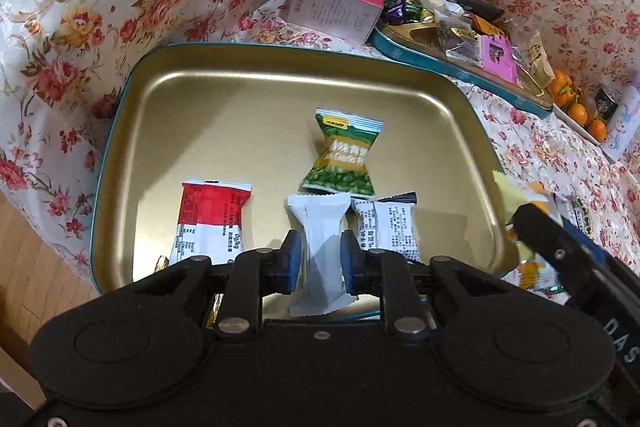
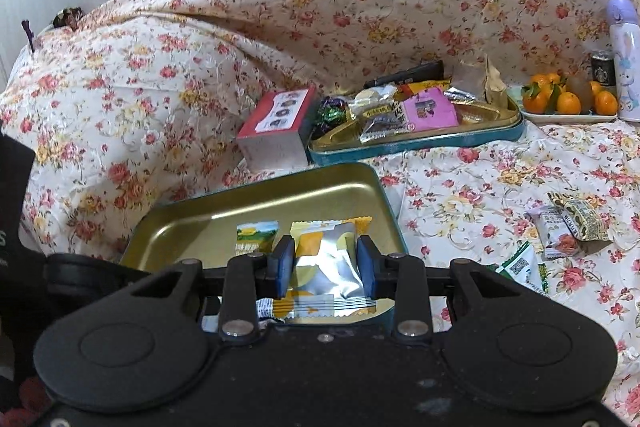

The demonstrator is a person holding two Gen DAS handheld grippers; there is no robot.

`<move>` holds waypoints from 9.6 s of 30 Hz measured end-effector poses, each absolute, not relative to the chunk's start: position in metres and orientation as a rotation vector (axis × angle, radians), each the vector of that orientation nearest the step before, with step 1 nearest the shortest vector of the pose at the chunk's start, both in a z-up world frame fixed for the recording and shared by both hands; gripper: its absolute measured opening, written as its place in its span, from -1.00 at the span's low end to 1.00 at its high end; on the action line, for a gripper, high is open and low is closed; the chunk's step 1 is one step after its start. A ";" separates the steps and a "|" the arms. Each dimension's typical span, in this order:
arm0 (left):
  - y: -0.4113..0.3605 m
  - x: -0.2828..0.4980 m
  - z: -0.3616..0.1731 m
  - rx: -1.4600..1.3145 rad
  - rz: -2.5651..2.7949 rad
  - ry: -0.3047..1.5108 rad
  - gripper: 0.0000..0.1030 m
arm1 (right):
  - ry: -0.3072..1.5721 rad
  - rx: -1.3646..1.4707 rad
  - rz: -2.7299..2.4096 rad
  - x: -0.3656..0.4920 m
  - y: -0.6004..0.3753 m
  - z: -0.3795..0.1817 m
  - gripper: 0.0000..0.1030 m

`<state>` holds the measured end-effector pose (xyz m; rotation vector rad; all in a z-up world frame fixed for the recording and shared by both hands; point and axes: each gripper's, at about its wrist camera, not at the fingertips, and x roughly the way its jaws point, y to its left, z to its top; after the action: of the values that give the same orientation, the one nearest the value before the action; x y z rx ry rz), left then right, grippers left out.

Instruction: Organize snacks

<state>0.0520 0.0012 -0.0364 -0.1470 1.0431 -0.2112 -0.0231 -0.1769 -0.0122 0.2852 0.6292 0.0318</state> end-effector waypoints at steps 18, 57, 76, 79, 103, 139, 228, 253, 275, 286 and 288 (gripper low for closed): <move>0.001 0.051 -0.035 -0.154 -0.201 1.058 -0.45 | 0.743 0.205 0.067 0.007 -0.149 -0.029 -0.25; -0.096 -0.027 -0.026 0.115 -0.505 0.918 -0.44 | 0.729 0.241 -0.227 -0.115 -0.261 -0.039 -0.26; -0.165 -0.044 -0.049 0.177 -0.544 0.950 -0.44 | 0.641 0.263 -0.294 -0.095 -0.330 -0.047 -0.22; -0.171 -0.042 -0.047 0.167 -0.537 0.952 -0.44 | 0.604 0.243 -0.276 -0.073 -0.338 -0.047 -0.13; -0.217 0.001 -0.057 0.116 -0.480 1.002 -0.44 | 0.625 0.139 -0.298 -0.017 -0.387 -0.088 -0.19; -0.231 0.026 -0.043 0.194 -0.524 0.942 -0.44 | 0.553 0.344 -0.298 -0.016 -0.430 -0.096 -0.16; -0.204 0.005 -0.060 0.079 -0.526 0.987 -0.20 | 0.688 0.302 -0.478 -0.093 -0.391 -0.080 -0.26; -0.219 0.025 -0.061 0.072 -0.450 1.045 -0.55 | 0.663 0.230 -0.462 -0.097 -0.383 -0.085 -0.27; -0.132 -0.020 -0.018 0.076 -0.475 0.964 -0.55 | 0.721 0.329 -0.206 -0.120 -0.306 -0.039 -0.28; -0.057 0.000 -0.005 0.047 -0.311 0.894 -0.55 | 0.732 0.286 0.010 -0.099 -0.231 -0.021 -0.28; -0.044 0.009 -0.004 0.032 -0.287 0.887 -0.55 | 0.730 0.277 0.032 -0.091 -0.220 -0.018 -0.28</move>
<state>0.0095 -0.0444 -0.0036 0.0325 0.8871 -0.2874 -0.0915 -0.2203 -0.0176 0.2771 0.7301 0.0318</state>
